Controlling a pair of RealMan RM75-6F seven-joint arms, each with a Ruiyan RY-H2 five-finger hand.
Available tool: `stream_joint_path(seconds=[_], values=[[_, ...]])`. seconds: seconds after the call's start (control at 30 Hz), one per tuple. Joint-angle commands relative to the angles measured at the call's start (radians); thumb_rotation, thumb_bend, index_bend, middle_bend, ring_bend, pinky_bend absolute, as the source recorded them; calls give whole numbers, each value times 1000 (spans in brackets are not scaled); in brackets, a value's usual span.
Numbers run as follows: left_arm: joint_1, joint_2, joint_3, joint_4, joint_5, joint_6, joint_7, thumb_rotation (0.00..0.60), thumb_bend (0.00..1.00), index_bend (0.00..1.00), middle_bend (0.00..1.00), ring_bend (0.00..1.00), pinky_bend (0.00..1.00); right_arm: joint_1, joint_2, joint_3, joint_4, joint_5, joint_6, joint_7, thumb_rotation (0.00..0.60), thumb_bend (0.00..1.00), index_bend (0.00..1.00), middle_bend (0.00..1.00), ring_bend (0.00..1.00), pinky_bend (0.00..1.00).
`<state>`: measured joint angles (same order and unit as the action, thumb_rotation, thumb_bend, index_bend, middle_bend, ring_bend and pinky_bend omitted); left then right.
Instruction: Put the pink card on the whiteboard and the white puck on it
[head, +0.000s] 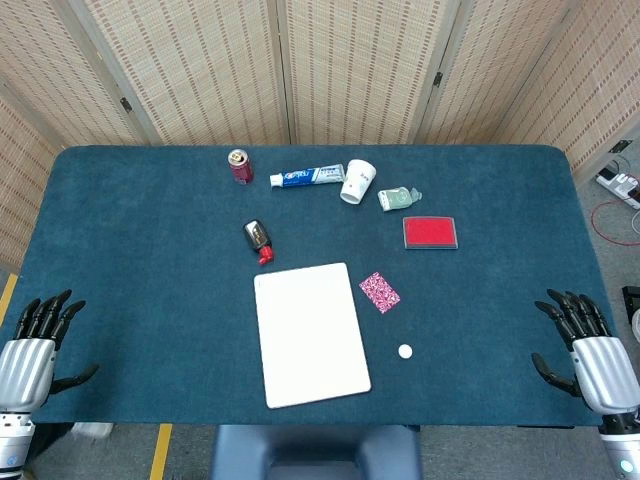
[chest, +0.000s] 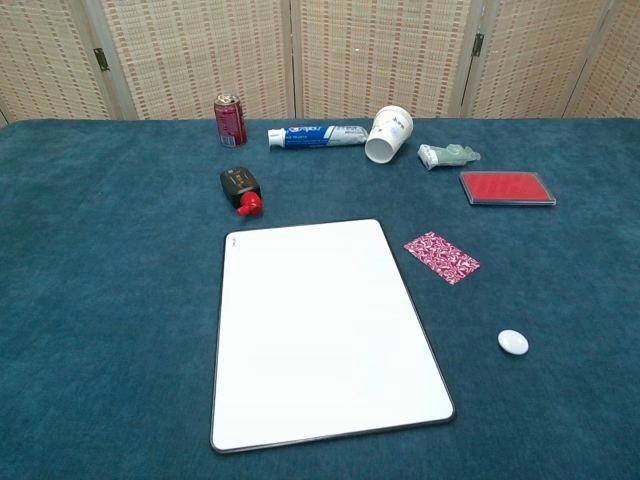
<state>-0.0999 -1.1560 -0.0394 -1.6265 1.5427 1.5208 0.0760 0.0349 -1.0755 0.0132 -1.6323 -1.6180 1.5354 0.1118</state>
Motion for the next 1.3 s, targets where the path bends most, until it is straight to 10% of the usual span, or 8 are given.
stream_joint_path(seconds=[0.03,1.3], values=[[-1,-2,0,0,0,-3,3,600,141,150,74,107,0,3,0,1,-1,2,-4,-2,600,363,161,113,23,0],[6,0,-2,-20,-10,5,22,600,141,137,74,107,0,154,-32,49,-46,91,-233,-146,600,363,161,106,23,0]])
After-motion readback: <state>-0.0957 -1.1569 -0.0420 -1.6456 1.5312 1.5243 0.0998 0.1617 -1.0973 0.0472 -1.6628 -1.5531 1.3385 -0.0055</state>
